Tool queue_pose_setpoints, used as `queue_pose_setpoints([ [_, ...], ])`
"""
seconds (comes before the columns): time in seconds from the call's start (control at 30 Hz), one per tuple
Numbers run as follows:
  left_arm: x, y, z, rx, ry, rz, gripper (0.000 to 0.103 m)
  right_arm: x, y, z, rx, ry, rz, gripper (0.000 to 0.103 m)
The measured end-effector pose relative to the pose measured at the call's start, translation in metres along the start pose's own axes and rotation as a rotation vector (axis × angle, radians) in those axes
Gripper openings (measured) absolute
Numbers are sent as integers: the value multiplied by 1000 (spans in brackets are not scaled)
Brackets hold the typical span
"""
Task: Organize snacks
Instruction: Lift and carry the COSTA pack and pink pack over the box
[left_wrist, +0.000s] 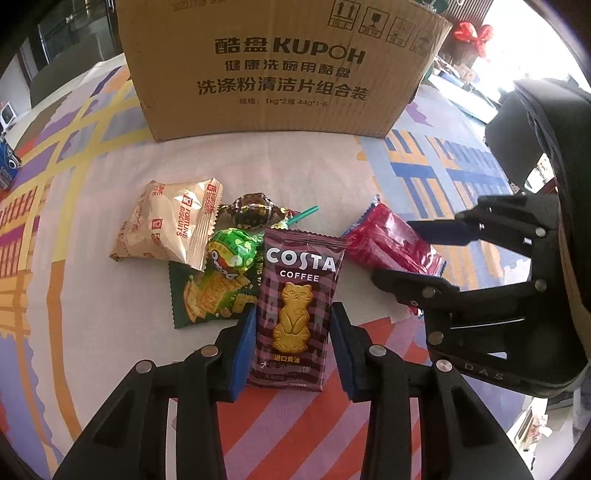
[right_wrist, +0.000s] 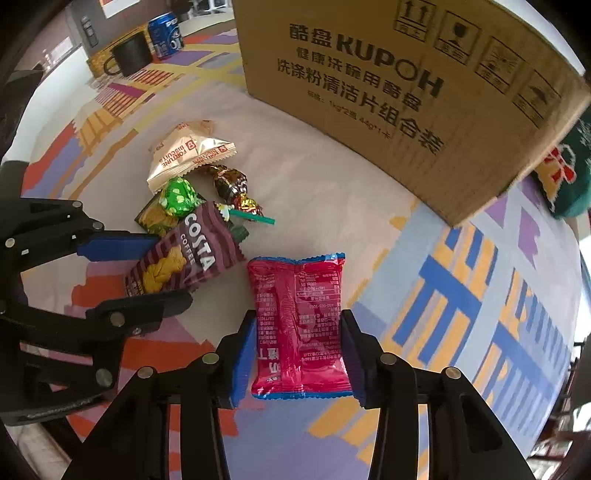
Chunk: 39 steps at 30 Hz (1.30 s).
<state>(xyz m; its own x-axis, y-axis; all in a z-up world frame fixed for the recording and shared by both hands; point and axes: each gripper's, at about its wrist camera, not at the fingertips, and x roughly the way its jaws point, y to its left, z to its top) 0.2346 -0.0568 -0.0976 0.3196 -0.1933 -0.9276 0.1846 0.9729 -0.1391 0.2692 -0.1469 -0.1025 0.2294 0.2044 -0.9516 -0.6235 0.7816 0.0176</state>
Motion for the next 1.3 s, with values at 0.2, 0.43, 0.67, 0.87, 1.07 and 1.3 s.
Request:
queue_pose_setpoints([
  [0.2,-10,-3,-4,9,-27,-14,38,-12,-6,-13,100,-35,2,43],
  [0.43,-33,-5,-5,16,-87,-27,38,-31,-7,-20,167,-98,1,43],
  [0.67,-61,-4,2,21,-170,-22,38,-55,-9,-25,226,-167,-8,43],
  [0.87,-84,1,17,24,-240,-8,38,-75,-9,-17,256,-231,-20,43],
  [1.07,-103,7,33,28,-298,2,38,-97,-10,-2,273,-306,-41,43],
  [1.3,-122,9,50,34,-356,10,38,-119,-12,14,284,-379,-44,43],
])
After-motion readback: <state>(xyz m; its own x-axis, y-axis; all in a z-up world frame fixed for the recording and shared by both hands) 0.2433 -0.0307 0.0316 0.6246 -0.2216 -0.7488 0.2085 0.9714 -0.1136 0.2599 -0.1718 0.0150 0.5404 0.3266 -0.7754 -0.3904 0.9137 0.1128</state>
